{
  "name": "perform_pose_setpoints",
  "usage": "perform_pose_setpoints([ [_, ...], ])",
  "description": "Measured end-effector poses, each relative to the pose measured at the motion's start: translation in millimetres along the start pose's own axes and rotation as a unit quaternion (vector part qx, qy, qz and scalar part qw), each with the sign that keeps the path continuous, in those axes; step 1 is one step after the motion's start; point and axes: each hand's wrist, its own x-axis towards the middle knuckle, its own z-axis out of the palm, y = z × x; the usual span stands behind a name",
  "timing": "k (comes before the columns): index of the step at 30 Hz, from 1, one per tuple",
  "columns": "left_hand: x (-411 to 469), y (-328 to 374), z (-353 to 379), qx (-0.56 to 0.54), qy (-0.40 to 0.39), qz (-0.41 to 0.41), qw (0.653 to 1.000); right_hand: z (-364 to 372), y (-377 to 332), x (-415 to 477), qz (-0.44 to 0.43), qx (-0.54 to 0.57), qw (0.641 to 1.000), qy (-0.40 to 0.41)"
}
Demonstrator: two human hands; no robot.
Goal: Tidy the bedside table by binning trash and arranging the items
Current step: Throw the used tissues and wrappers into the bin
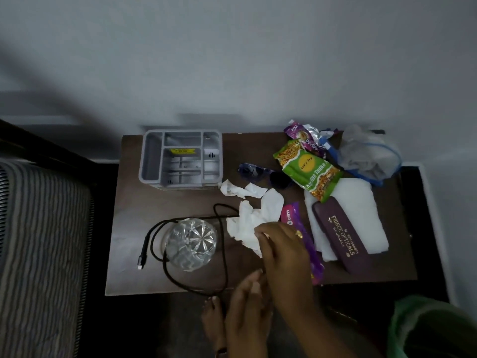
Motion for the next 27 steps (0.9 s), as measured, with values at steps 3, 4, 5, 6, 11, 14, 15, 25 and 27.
perform_pose_setpoints([
  [3, 1, 45, 28, -0.087, -0.043, -0.042, 0.994, -16, -1, -4, 0.026, 0.016, 0.999, 0.025],
  [4, 1, 54, 35, -0.099, -0.048, -0.056, 0.992, -16, -1, -2, 0.021, -0.001, 1.0, 0.001],
  [5, 2, 61, 36, -0.117, -0.037, -0.066, 0.99, -13, -1, 2, 0.014, -0.029, 0.999, -0.034],
  [6, 1, 66, 38, -0.124, -0.033, -0.069, 0.989, -8, -1, 8, 0.007, -0.073, 0.995, -0.072],
  [11, 12, 73, 32, -0.137, -0.026, -0.097, 0.985, 21, -5, 35, -0.052, -0.221, 0.967, -0.118],
  [14, 19, 80, 27, -0.148, -0.008, -0.076, 0.986, 13, -2, 26, -0.044, -0.11, 0.99, -0.081],
  [15, 19, 82, 27, -0.158, -0.003, -0.082, 0.984, 8, -1, 21, -0.03, -0.072, 0.995, -0.065],
  [25, 19, 78, 23, -0.2, 0.019, -0.104, 0.974, 8, 13, 28, -0.05, -0.123, 0.985, -0.11],
  [27, 12, 79, 22, -0.196, -0.011, -0.114, 0.974, -6, 1, 19, -0.038, -0.048, 0.997, -0.043],
])
